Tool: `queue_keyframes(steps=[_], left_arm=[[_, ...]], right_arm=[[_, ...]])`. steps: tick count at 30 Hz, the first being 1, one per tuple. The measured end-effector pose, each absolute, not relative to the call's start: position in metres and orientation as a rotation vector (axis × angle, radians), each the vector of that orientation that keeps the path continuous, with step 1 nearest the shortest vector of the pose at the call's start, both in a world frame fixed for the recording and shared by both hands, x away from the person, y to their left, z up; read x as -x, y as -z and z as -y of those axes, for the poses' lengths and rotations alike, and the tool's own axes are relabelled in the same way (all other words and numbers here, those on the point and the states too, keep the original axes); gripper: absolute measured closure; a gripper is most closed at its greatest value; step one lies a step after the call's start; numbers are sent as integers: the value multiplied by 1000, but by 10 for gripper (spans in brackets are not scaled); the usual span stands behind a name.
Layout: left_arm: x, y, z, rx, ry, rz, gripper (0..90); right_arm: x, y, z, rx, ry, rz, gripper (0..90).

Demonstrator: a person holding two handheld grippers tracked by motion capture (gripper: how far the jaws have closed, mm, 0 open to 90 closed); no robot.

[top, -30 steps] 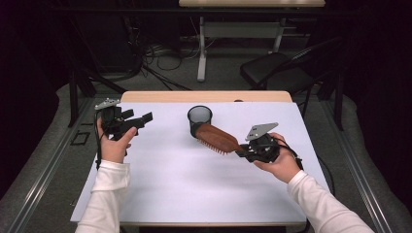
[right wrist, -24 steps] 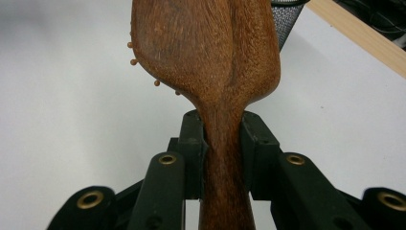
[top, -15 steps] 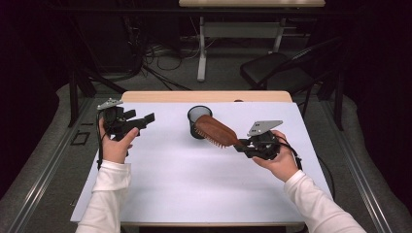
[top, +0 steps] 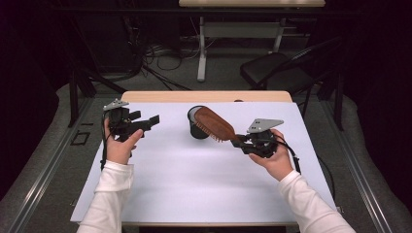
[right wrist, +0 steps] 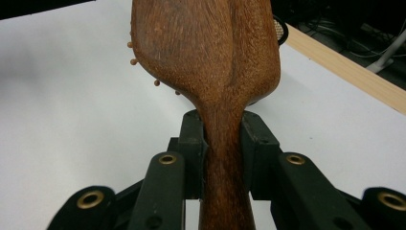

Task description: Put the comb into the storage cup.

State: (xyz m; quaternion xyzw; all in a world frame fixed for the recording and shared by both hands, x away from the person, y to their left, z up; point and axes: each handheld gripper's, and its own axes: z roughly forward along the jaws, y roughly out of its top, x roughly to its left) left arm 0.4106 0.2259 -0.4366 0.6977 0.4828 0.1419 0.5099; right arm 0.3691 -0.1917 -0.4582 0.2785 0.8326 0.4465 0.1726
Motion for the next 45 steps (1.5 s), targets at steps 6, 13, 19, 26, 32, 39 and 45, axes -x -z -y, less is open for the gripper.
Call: queue_keyframes(steps=[6,13,19,26,32,39,45], left_arm=[[-410,437,-222,-1692,-319,-1153,107],[-410,436,-220,-1690,-294,-1146,107],[-408,435,-216,-1698,-265,-1129,107],[-407,433,-211,-1706,-247,-1107,114],[-405,432,-208,-1705,-223,-1087,119],[-405,433,-199,-1732,-196,-1065,118],[-403,435,-190,-1746,-147,-1040,121]], right_arm=[[-374,457,191,-817,-1328,-2315,729],[-375,453,191,-815,-1375,-2241,729],[-371,451,190,-816,-1413,-2187,729],[-365,452,189,-792,-1416,-2159,729],[-361,457,189,-798,-1433,-2121,729],[-356,465,186,-781,-1417,-2087,729],[-352,470,183,-780,-1410,-2070,729]])
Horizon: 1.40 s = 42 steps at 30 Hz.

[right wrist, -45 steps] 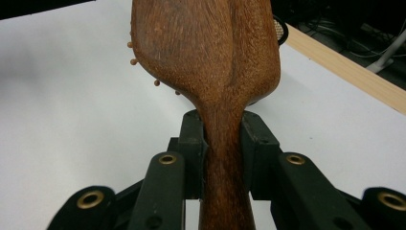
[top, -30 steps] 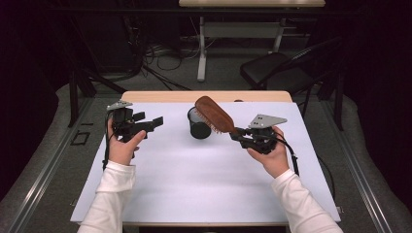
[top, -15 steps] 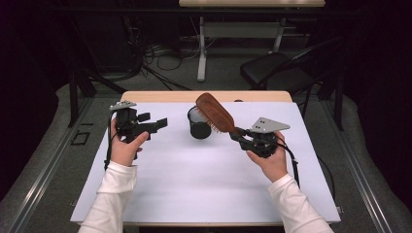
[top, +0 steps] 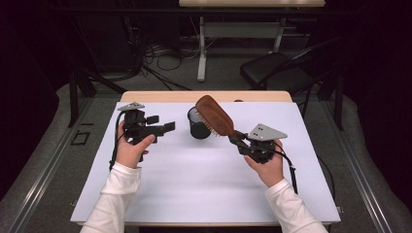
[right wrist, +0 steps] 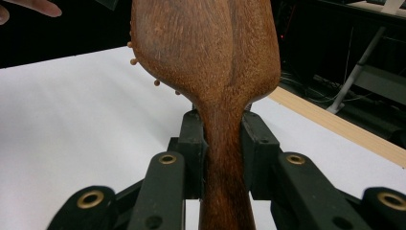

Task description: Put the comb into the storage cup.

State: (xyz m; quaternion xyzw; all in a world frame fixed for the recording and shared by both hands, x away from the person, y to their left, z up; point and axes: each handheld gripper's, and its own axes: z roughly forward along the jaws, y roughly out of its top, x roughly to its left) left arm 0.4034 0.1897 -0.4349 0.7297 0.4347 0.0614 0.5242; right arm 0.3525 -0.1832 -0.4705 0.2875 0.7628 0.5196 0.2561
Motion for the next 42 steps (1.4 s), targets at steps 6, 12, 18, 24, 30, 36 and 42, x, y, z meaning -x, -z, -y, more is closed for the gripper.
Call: queue_keyframes(steps=[6,12,18,24,30,36,42], left_arm=[[-399,435,-176,-1767,-111,-996,134],[-397,437,-163,-1789,-58,-963,134],[-397,440,-157,-1788,-17,-956,134],[-396,438,-156,-1780,7,-942,134],[-395,437,-155,-1766,32,-933,134],[-396,438,-156,-1744,57,-946,134],[-397,440,-154,-1743,79,-951,134]], right_arm=[[-351,477,180,-787,-1394,-2076,729],[-351,484,174,-790,-1388,-2104,729],[-349,490,167,-781,-1377,-2123,729],[-348,492,163,-774,-1382,-2120,729],[-346,494,160,-759,-1372,-2126,729],[-344,497,156,-747,-1359,-2139,729],[-343,498,152,-733,-1352,-2147,728]])
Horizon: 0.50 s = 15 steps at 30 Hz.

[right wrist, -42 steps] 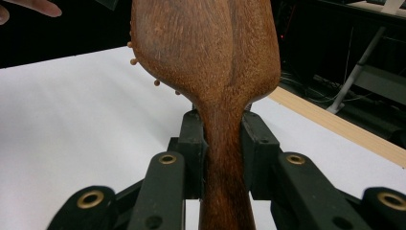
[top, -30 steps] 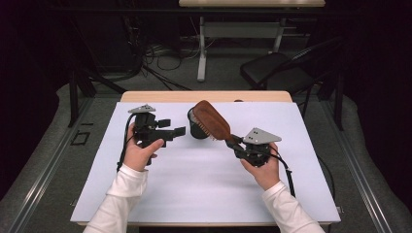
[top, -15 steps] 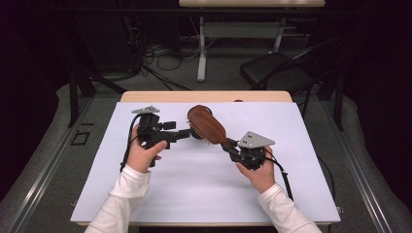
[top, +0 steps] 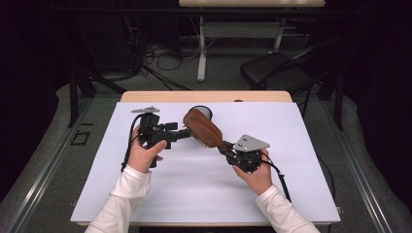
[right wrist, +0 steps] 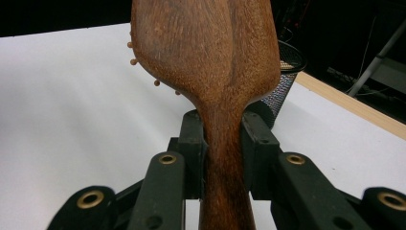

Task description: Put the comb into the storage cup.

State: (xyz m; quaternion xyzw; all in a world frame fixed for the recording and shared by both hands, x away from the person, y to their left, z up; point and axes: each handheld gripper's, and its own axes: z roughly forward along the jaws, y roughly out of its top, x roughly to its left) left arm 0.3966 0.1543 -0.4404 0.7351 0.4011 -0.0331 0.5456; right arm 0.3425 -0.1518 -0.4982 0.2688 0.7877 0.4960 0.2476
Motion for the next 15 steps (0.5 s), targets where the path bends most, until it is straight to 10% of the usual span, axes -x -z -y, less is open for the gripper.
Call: queue_keyframes(steps=[15], left_arm=[[-400,449,-147,-1757,138,-961,150]], right_arm=[[-333,499,134,-663,-1357,-2172,728]])
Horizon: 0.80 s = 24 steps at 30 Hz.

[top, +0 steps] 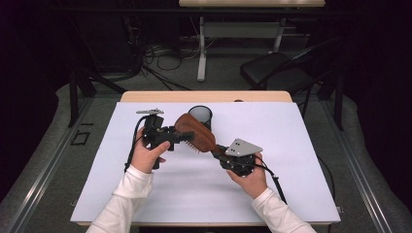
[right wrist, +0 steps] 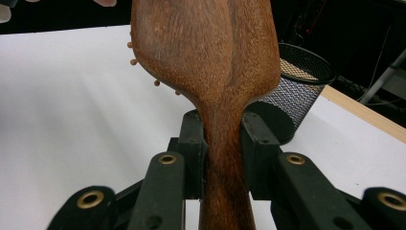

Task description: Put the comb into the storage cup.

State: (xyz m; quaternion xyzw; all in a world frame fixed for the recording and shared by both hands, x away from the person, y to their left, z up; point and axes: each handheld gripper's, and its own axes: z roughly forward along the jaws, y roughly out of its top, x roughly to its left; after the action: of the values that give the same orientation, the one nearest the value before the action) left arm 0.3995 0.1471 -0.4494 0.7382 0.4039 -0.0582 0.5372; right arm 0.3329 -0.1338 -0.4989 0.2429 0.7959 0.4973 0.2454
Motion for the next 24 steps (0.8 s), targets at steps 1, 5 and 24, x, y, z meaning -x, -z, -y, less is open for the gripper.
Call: queue_keyframes(steps=[1,5,24], left_arm=[[-399,449,-147,-1758,139,-960,151],[-400,450,-146,-1757,151,-955,157],[-401,454,-147,-1746,188,-986,237]], right_arm=[[-332,499,133,-660,-1360,-2169,728],[-331,499,129,-646,-1363,-2175,728],[-329,500,126,-626,-1346,-2177,728]])
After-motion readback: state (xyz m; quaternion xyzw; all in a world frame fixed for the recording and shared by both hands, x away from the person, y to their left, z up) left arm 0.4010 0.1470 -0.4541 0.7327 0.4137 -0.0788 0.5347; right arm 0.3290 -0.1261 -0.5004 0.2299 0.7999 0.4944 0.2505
